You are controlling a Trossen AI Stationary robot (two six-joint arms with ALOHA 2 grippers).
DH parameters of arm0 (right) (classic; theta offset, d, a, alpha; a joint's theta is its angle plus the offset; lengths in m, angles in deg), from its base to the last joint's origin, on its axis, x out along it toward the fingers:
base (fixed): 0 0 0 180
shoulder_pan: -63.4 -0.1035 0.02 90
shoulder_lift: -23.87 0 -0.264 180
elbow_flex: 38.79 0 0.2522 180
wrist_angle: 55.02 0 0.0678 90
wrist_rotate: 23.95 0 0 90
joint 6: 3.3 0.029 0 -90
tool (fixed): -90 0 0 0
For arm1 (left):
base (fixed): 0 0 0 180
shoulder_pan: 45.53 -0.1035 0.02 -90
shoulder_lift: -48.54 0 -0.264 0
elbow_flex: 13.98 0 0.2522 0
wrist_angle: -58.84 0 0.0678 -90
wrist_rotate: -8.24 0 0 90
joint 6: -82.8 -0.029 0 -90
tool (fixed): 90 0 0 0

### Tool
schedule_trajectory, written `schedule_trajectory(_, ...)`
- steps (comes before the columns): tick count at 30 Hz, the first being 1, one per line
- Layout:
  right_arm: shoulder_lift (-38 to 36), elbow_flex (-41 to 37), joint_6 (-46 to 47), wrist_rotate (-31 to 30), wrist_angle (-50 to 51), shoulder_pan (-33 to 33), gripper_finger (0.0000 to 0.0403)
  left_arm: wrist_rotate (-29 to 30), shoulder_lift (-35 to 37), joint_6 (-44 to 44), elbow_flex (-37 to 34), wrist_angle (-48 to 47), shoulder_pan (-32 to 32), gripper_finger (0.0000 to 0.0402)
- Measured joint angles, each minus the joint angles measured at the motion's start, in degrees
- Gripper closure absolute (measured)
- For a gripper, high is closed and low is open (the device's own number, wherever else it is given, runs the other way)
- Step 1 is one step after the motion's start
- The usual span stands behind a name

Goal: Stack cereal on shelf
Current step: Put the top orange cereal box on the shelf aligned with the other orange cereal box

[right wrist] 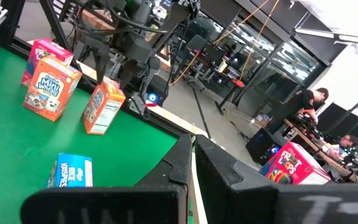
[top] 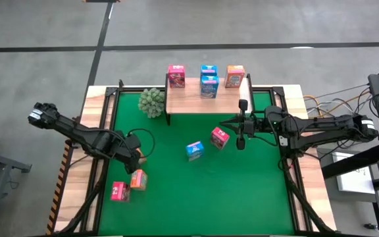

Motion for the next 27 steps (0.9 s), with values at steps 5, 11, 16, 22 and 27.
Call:
schedule_trajectory(5,0.0,0.0,0.0,0.0,0.08,-0.02,0.039,1.01,-0.13,-0.94,-0.59,-0.71,0.0,0.0119)
schedule_trajectory(11,0.0,0.0,0.35,0.0,0.09,-0.01,0.039,0.0,-0.01,-3.17,1.68,-0.42,0.09,0.0096)
schedule_trajectory(16,0.0,0.0,0.35,0.0,0.09,0.0,0.039,0.31,0.08,-4.45,3.85,-2.42,0.09,0.0096)
schedule_trajectory(22,0.0,0.0,0.37,0.0,0.36,0.0,0.039,0.71,-0.05,-4.87,2.27,-2.6,0.09,0.0096)
schedule_trajectory(27,0.0,0.0,0.31,0.0,0.81,0.0,0.039,2.14,-0.07,-5.27,2.03,-2.19,0.07,0.0096)
